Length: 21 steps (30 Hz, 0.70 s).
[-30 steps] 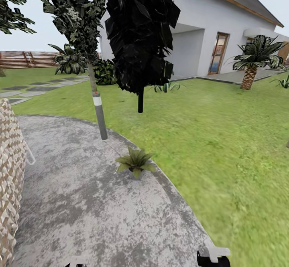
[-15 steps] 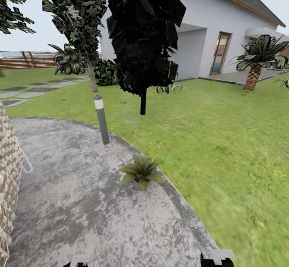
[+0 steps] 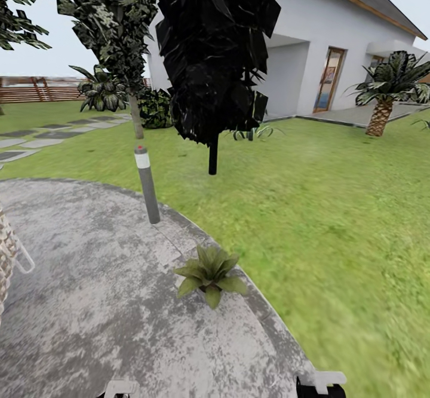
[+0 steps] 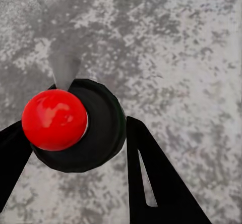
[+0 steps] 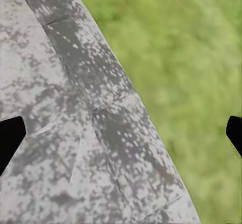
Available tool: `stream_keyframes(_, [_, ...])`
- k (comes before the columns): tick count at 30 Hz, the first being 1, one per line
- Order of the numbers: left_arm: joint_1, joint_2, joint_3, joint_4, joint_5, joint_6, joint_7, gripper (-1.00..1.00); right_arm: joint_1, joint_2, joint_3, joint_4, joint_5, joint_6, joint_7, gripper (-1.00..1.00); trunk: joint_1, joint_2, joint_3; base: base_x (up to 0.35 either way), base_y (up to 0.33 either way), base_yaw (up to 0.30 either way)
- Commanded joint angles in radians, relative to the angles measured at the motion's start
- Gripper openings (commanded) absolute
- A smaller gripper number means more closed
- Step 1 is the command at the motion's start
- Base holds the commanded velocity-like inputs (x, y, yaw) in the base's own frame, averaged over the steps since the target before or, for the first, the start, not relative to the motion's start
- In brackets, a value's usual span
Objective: Pick up the pesticide atomizer in the garden and spray insectifuge to fully cover both potted plants in the garden.
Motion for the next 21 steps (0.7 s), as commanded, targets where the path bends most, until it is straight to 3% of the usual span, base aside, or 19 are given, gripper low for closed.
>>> stream_keyframes(1, [-0.001, 0.001, 0.002, 0.001, -0.005, -0.003, 0.0, -1.0, -0.001, 0.0, -0.009, 0.0, 0.011, -0.003, -0.003, 1.0, 0.0, 0.0, -0.001, 0.338, 0.0, 0.0])
stream_keyframes(7, [-0.001, 0.003, 0.002, 0.001, -0.006, -0.003, 0.0, -1.0, 0.0, 0.001, -0.008, -0.001, 0.011, -0.002, -0.003, 1.0, 0.0, 0.0, 0.001, 0.317, 0.0, 0.0])
stream_keyframes(13, [-0.009, 0.001, -0.01, -0.013, -0.024, 0.005, -0.009, -1.0, -0.001, 0.002, 0.02, -0.007, 0.019, 0.001, 0.006, 1.0, 0.0, 0.0, 0.001, 0.062, 0.0, 0.0])
stream_keyframes(17, [-0.028, 0.01, -0.056, -0.033, -0.103, 0.01, -0.063, -1.0, -0.001, -0.002, 0.139, -0.101, 0.021, 0.001, 0.017, 1.0, 0.0, 0.0, 0.001, 0.004, 0.0, 0.0])
stream_keyframes(18, [-0.044, 0.017, -0.07, -0.053, -0.148, 0.012, -0.111, -1.0, -0.001, -0.004, 0.197, -0.136, 0.023, 0.002, 0.031, 1.0, 0.0, 0.0, 0.001, 0.0, 0.0, 0.0])
stream_keyframes(21, [-0.089, 0.044, -0.082, -0.079, -0.256, 0.025, -0.273, -1.0, -0.001, -0.008, 0.298, -0.193, 0.03, 0.002, 0.093, 1.0, 0.0, 0.0, 0.001, 0.0, 0.0, 0.0])
